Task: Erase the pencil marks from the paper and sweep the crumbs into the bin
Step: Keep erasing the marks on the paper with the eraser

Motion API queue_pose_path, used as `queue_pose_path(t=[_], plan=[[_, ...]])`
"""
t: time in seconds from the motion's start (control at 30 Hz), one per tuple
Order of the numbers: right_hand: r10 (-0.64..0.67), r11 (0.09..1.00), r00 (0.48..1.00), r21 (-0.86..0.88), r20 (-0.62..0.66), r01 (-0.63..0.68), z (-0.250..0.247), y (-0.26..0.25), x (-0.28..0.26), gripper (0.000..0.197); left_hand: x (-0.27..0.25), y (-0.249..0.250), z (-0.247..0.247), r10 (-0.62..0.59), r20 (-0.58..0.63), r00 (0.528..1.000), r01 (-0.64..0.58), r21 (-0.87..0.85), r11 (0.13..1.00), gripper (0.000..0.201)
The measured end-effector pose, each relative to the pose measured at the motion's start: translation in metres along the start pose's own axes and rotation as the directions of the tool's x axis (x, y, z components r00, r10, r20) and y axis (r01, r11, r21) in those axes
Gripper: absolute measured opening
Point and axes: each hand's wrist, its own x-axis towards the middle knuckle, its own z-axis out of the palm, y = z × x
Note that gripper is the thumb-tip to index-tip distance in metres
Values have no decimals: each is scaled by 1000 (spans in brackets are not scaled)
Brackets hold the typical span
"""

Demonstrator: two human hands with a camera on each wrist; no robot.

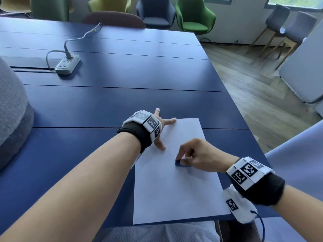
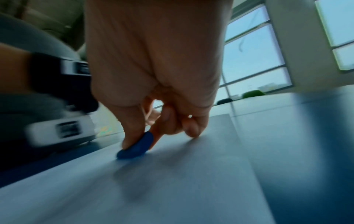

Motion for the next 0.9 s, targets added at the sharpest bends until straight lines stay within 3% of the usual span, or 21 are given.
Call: queue_pose_path(t=[0.07,0.1,0.23,0.3,0.4,0.43,0.53,0.6,0.73,0.77,0.9], plan=[[-11,1000,992,-24,126,14,4,-6,-8,8,-2,0,-1,0,0,1000,0,4,1000,120],[-12,999,994,-38,111,17,3,-6,-8,9,-2,1,-1,-2,0,1000,2,8,1000,120],[29,999,987,19,-157,-27,0,4,4,9,0,1,0,-18,-8,1000,18,28,999,121],[-2,1000,995,21,-98,4,7,0,-4,7,0,1,0,-20,-19,1000,21,48,999,120],[-19,998,994,-56,104,25,16,-13,-17,6,-1,2,-1,-19,-19,1000,20,66,998,120],[-13,997,995,-75,103,21,14,-14,-15,7,-1,3,-2,-19,-22,1000,21,71,997,121],[26,999,998,-39,-58,-28,4,-8,-4,9,1,2,-2,-17,-36,999,20,82,996,123],[24,1000,995,-14,-97,-26,7,-6,-7,7,2,2,-1,-14,-48,999,18,89,996,124],[-36,999,990,-32,135,41,26,-19,-29,5,5,0,0,-7,-62,998,13,97,995,127],[-40,998,989,-50,141,47,24,-20,-28,6,6,0,0,-6,-69,998,12,97,995,128],[33,998,994,-54,-101,-39,7,-15,-3,7,6,-1,1,2,-85,996,6,98,995,125]])
